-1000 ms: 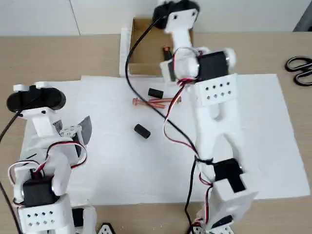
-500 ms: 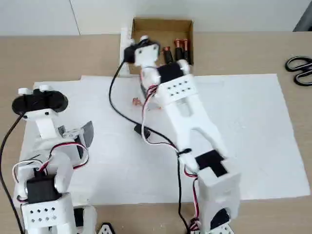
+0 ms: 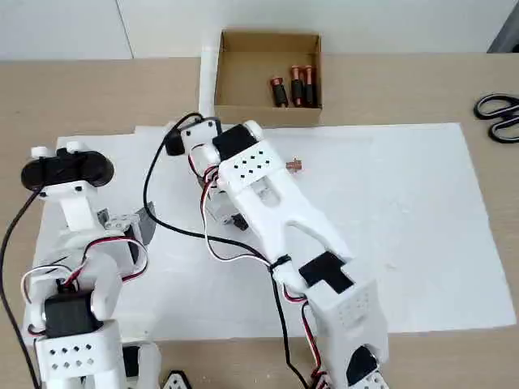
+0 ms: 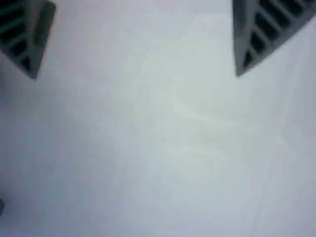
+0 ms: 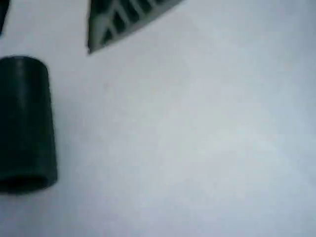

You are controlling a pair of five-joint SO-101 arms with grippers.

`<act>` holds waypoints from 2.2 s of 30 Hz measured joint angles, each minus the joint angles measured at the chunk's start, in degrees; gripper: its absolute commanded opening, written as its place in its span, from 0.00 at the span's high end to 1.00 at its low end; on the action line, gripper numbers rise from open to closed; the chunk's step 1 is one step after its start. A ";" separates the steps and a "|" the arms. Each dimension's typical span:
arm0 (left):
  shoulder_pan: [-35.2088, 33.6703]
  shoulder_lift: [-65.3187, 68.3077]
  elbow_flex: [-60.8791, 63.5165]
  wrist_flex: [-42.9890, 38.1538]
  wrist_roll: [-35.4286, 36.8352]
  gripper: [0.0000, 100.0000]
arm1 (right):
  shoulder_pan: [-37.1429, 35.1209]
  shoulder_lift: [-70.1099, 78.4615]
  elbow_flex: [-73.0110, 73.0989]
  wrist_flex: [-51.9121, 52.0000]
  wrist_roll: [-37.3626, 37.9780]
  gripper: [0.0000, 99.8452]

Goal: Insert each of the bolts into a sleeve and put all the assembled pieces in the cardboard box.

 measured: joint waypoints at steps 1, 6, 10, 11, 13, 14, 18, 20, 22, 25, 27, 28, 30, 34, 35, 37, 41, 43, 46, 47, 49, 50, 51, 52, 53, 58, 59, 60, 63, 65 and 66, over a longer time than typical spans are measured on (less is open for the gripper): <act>0.00 0.00 0.00 0.00 0.00 0.76 | 0.00 0.70 0.00 0.00 1.76 0.89; 0.00 0.00 0.00 0.00 0.00 0.76 | 0.00 4.13 0.00 0.00 6.07 0.84; 0.00 0.00 0.00 0.00 0.00 0.76 | 0.00 4.31 0.00 -0.26 6.51 0.77; 0.00 0.00 0.00 0.00 0.00 0.76 | 0.00 4.40 0.00 -0.26 6.59 0.76; 0.00 0.00 0.00 0.00 0.00 0.76 | 0.00 4.48 0.00 -0.26 6.59 0.77; 0.00 0.00 0.00 0.00 0.00 0.76 | 0.00 4.48 0.00 -0.26 6.59 0.77; 0.00 0.00 0.00 0.00 0.00 0.76 | 0.00 4.84 0.00 -0.97 6.59 0.77; 0.00 0.00 0.00 0.00 0.00 0.76 | 0.00 4.84 0.00 -2.20 6.59 0.77; 0.00 0.00 0.00 0.00 0.00 0.76 | 0.00 4.84 0.00 -3.25 6.59 0.77; 0.00 0.00 0.00 0.00 0.00 0.76 | 0.00 6.68 0.00 -4.31 6.59 0.77; 0.00 0.00 0.00 0.00 0.00 0.76 | 0.00 8.70 0.00 -4.92 6.59 0.77; 0.00 0.00 0.00 0.00 0.00 0.76 | 0.00 9.58 0.00 -5.01 6.59 0.77; 0.00 0.00 0.09 0.00 0.00 0.76 | -0.09 10.64 0.00 -5.45 6.59 0.77; 0.00 0.00 0.09 0.00 0.00 0.76 | -0.62 11.43 -0.09 -5.54 6.59 0.77; 0.00 0.00 0.09 0.00 0.00 0.76 | -0.79 11.43 -0.09 -5.80 6.59 0.77; 0.00 0.00 0.09 0.00 0.00 0.76 | -0.79 11.43 -0.09 -5.89 6.59 0.77; 0.00 0.00 0.09 0.00 0.00 0.76 | -0.79 11.43 -0.70 -5.36 6.59 0.83; 0.00 0.00 0.09 0.00 0.00 0.76 | -0.70 11.52 -1.67 -4.84 6.59 0.90; 0.00 0.00 0.09 0.00 0.00 0.76 | -0.62 11.69 -2.55 -4.31 6.59 0.97; 0.00 0.00 0.09 0.00 0.00 0.76 | -0.70 11.78 -2.64 -4.22 6.59 0.99; 0.00 0.00 0.35 0.00 0.00 0.76 | -0.70 11.78 -2.73 -4.22 6.59 1.00; 0.00 0.00 0.44 0.00 0.00 0.76 | -0.70 11.78 -2.73 -4.22 6.59 1.00; 0.00 0.00 0.44 0.00 0.00 0.76 | -0.70 11.78 -2.73 -4.22 6.59 1.00; 0.00 0.00 0.44 0.00 0.00 0.76 | -0.70 11.78 -2.73 -4.22 6.59 1.00; 0.00 0.00 0.62 0.00 0.00 0.76 | -0.70 11.78 -2.73 -4.22 6.59 1.00; 0.00 0.00 1.58 0.00 0.00 0.76 | -0.70 11.78 -2.90 -3.60 6.59 1.00; 0.00 0.00 1.58 0.00 0.00 0.76 | -0.70 11.78 -3.43 -2.81 6.59 1.00; 0.00 0.00 1.58 0.00 0.00 0.76 | -0.70 11.87 -4.04 -1.76 6.59 1.00; 0.00 0.00 1.58 0.00 0.00 0.76 | 0.26 10.90 -4.48 -0.18 6.59 1.00; 0.00 0.00 1.58 -0.88 0.00 0.76 | 1.76 8.44 -4.48 0.18 6.59 1.00; 0.00 0.00 1.58 -1.05 0.00 0.76 | 2.46 6.68 -4.48 0.44 6.59 1.00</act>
